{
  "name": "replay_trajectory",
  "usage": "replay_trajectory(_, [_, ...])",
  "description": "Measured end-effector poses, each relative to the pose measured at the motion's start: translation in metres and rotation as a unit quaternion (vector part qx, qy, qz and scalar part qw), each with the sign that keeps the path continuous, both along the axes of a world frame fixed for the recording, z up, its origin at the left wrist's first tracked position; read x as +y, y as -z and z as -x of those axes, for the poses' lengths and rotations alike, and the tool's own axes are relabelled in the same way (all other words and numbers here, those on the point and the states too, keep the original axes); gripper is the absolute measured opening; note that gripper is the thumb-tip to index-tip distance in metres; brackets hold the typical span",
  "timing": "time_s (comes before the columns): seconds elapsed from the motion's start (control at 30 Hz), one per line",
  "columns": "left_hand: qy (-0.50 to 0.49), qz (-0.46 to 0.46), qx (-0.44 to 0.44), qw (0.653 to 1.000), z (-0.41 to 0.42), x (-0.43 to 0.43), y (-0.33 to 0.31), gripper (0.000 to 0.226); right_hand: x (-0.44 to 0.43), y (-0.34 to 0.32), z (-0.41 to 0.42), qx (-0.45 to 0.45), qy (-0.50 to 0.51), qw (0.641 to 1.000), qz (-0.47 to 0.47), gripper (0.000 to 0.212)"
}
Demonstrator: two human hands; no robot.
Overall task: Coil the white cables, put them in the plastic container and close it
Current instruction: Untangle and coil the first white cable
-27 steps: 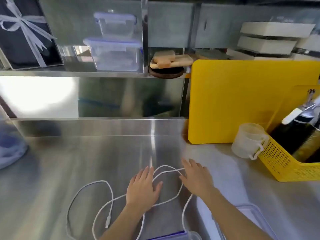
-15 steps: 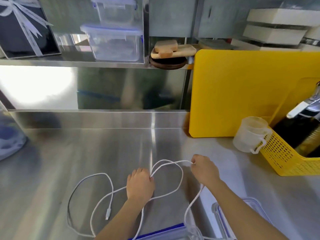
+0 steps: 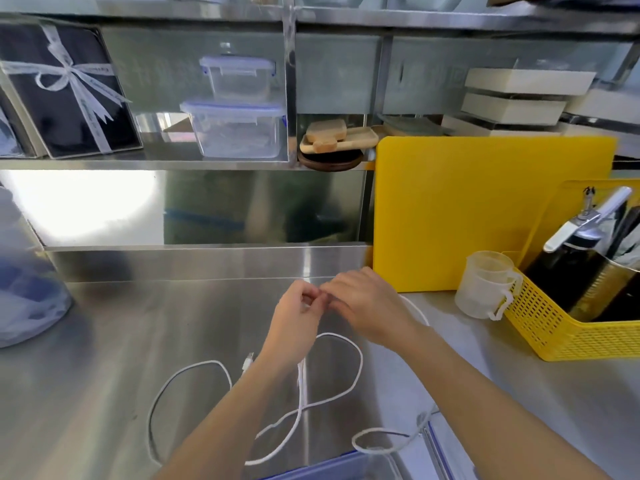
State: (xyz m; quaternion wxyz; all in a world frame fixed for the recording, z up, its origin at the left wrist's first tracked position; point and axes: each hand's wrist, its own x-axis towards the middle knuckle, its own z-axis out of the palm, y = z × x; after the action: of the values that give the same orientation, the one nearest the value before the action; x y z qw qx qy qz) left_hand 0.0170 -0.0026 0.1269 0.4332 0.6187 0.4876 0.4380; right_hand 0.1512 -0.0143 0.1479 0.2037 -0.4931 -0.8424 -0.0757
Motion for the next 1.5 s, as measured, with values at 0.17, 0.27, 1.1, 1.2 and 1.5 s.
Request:
replay_trajectory(0.17, [0.06,0.006,-0.007,0.998,0.024,-0.012,-0.014,0.027,0.001,-0.03,-0.025,0.126,0.136,0.975,-0.119,0.018])
replay_trajectory(0.27, [0.08,-0.007,0.088,0.993,0.039,-0.015,-0.006,0.029,-0.003,-0.057,-0.047,0.229,0.264,0.93,-0.113,0.025])
replay_trajectory(1.1, [0.171,0.094,-0.109,0.975,0.062,-0.049,-0.053,0.036,-0.029,-0.089,-0.038,0.434,0.198,0.877,-0.06,0.038])
replay_trajectory(1.2, [0.184,0.121,-0.144,0.965,0.075,-0.052,-0.048,0.034,-0.026,-0.089,-0.049,0.396,0.245,0.884,-0.017,0.04])
replay_trajectory(1.5, [0.132,0.177,-0.574,0.789,0.125,-0.03,-0.05,0.039,-0.046,-0.072,-0.033,0.307,0.058,0.949,0.048,0.022])
